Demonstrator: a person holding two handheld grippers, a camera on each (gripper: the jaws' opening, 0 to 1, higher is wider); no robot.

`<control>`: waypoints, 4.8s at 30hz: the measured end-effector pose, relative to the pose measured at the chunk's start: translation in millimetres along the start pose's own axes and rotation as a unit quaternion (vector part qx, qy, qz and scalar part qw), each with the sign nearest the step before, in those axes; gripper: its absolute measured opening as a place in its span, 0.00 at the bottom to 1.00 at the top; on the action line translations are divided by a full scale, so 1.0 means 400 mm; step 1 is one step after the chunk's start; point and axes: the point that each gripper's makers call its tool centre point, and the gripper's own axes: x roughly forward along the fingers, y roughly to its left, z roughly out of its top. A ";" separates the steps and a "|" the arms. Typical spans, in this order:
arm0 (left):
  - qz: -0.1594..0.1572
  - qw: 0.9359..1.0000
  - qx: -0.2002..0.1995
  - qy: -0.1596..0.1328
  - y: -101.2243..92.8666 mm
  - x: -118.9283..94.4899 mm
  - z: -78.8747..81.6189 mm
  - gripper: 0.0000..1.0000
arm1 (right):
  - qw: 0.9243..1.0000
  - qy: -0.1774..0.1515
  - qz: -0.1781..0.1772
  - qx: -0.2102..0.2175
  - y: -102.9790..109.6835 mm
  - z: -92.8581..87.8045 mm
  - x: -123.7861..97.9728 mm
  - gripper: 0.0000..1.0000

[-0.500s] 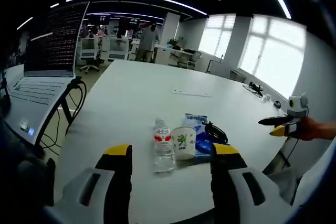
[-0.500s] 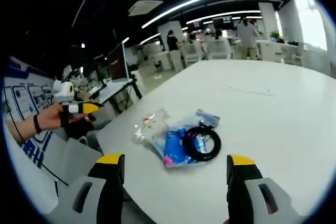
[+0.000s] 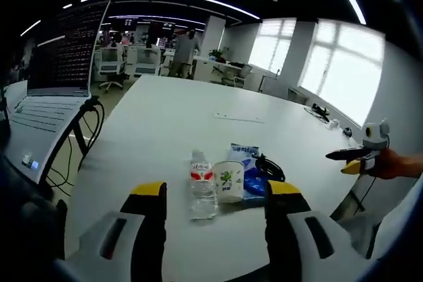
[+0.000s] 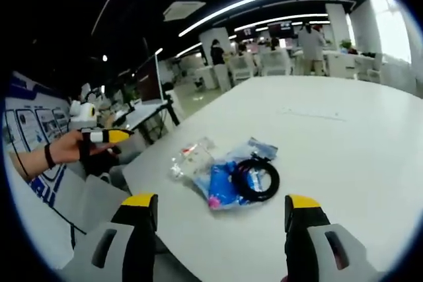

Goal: Arrange the tabletop items into an orderly group along one side of the table until the central work area is clear of visible clutter.

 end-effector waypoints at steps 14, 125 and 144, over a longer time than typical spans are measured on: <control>-0.047 0.999 0.010 0.022 0.028 0.002 0.003 0.57 | 0.998 -0.027 -0.047 0.035 0.055 0.019 0.029 0.79; 0.028 0.977 -0.070 0.201 0.088 0.341 -0.104 0.46 | 0.997 -0.013 -0.038 0.072 -0.011 -0.039 0.022 0.87; 0.042 0.967 -0.070 0.241 0.060 0.371 -0.144 0.43 | 0.995 -0.011 -0.051 0.081 -0.033 -0.058 -0.015 0.86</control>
